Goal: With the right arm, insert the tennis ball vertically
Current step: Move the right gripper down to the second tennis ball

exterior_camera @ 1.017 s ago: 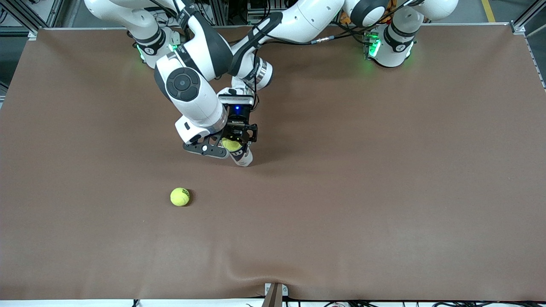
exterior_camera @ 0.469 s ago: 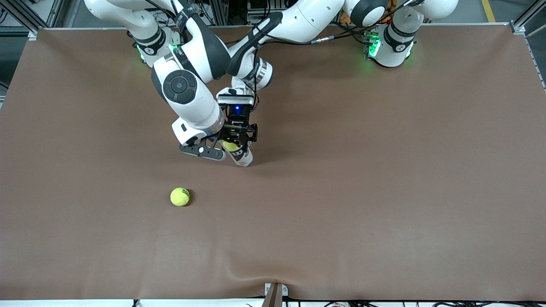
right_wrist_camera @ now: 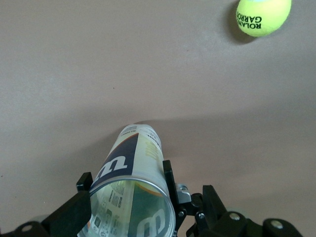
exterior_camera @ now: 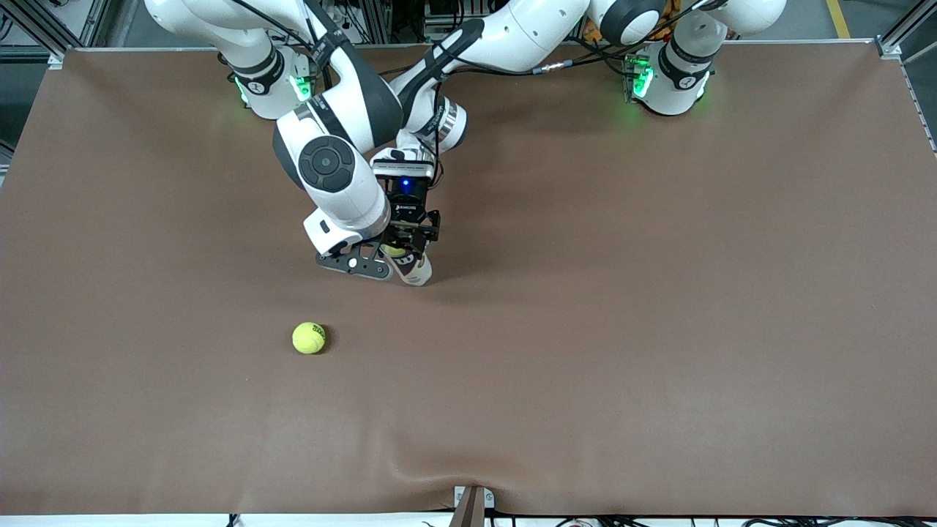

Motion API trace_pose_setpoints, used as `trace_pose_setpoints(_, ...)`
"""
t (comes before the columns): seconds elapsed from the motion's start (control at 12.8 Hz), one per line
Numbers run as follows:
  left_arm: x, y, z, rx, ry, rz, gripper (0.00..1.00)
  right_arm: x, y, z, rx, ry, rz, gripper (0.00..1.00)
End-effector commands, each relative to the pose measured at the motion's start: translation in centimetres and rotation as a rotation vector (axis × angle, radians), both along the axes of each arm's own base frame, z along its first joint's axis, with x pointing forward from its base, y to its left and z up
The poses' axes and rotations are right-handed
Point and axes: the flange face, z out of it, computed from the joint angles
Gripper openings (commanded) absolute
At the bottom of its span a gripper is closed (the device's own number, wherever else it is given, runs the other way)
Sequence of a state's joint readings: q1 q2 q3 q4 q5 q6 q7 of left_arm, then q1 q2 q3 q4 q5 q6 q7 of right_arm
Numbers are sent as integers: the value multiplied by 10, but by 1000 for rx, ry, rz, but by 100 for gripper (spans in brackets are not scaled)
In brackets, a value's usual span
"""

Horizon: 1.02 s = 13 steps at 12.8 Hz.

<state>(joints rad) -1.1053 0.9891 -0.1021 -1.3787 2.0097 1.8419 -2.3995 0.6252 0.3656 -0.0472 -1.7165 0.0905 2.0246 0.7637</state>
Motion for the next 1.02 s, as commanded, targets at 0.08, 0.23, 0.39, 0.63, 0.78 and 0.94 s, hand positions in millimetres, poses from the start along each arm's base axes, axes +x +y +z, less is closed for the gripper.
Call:
trace_pose_setpoints(0.08, 5, -1, 6, -34, -34, 1, 80, 4, -12, -1, -28, 7, -7, 100)
trace_pose_setpoints(0.23, 5, -1, 4, -39, -33, 1, 80, 12, -26, 1, -28, 8, -13, 100)
trace_pose_setpoints(0.39, 5, -1, 6, -41, -35, 2, 80, 32, -58, 2, -19, 4, -8, 100)
trace_pose_setpoints(0.63, 5, -1, 6, -40, -36, 1, 80, 64, -116, 3, 1, -24, 10, 100)
trace_pose_setpoints(0.78, 5, -1, 6, -40, -36, 1, 80, 86, -152, -9, 16, -67, 26, 100)
trace_pose_setpoints(0.94, 5, -1, 6, -40, -36, 1, 80, 99, -169, -24, 24, -109, 77, 100)
